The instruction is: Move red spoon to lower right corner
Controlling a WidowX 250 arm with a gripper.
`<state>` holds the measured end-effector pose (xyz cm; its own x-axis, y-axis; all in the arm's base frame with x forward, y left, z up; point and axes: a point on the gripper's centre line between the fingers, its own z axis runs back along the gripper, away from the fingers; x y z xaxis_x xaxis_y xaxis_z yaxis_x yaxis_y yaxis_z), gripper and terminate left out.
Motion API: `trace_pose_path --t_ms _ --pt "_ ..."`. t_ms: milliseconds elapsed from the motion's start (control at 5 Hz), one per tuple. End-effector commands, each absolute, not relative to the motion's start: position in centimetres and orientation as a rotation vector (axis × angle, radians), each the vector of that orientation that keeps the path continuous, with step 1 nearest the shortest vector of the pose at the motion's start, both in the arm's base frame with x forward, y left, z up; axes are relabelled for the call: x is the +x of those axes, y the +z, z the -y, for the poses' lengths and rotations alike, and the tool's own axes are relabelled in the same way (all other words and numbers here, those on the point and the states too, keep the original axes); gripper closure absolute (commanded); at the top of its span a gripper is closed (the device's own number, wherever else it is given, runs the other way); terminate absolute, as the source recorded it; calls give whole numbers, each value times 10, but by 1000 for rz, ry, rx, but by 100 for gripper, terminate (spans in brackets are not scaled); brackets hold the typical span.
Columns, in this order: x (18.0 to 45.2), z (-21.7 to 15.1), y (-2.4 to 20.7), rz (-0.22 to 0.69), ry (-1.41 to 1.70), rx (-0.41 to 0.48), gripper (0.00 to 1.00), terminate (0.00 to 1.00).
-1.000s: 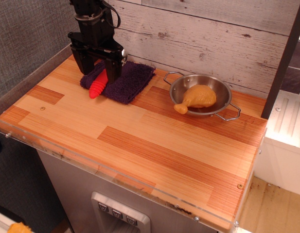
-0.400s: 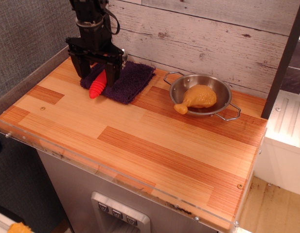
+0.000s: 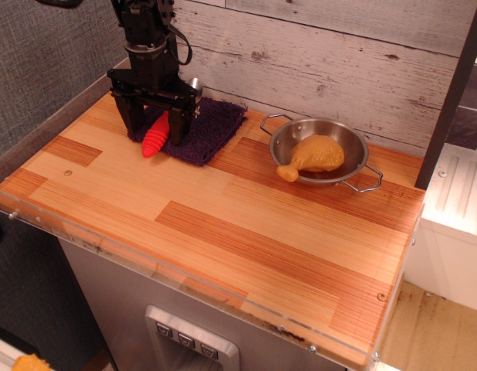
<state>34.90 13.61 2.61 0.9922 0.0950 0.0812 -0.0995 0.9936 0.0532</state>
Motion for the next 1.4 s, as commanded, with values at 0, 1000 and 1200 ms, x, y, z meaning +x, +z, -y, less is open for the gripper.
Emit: trace_pose_path --t_ms 0,1000,1200 --pt "356 -135 37 117 80 73 0 0" --pt "329 -110 96 226 -4 85 100 0" --pt "319 -104 101 223 5 70 100 0"
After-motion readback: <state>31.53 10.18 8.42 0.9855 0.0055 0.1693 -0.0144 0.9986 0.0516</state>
